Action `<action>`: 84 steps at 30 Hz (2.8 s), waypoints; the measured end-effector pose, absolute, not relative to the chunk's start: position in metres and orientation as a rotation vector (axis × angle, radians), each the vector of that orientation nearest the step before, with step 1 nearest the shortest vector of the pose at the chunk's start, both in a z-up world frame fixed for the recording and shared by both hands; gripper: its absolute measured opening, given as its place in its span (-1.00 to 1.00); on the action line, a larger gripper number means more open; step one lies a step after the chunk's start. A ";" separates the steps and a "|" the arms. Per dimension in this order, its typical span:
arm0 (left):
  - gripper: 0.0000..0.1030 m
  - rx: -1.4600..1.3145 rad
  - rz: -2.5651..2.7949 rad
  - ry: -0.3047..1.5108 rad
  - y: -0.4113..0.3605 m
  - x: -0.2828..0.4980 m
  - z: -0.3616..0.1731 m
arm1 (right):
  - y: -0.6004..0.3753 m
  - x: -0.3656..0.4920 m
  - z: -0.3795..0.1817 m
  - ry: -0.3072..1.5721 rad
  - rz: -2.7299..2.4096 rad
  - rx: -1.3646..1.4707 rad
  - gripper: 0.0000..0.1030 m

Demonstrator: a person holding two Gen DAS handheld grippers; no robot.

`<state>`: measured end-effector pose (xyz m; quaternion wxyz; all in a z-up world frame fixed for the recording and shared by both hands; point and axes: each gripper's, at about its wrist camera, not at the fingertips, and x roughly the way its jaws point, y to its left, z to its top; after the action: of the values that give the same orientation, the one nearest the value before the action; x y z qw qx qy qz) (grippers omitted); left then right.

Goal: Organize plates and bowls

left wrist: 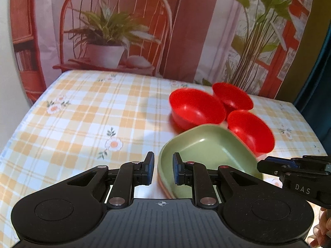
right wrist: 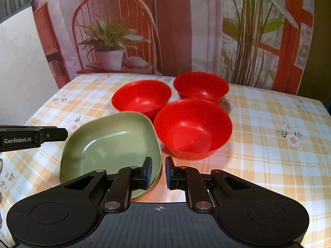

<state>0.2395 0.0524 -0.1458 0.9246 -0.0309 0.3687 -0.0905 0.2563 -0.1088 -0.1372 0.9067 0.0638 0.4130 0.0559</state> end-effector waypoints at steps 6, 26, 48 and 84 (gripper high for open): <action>-0.60 -0.041 -0.217 0.719 0.041 0.244 -0.113 | -0.129 0.265 -0.105 0.789 0.122 0.145 -0.65; -0.60 0.009 -0.297 0.581 -0.008 0.288 -0.013 | -0.209 0.333 -0.002 0.598 0.132 0.109 -0.45; -0.60 0.013 -0.258 0.643 0.013 0.355 -0.058 | -0.193 0.388 -0.075 0.704 0.134 0.172 -0.31; -0.61 -0.103 -0.311 0.903 0.032 0.384 -0.174 | -0.131 0.416 -0.173 0.941 0.250 0.187 -0.63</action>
<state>0.3842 0.0319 -0.1738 0.8868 -0.0496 0.4345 -0.1494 0.4164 -0.1309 -0.1726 0.8796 0.0897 0.4516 0.1198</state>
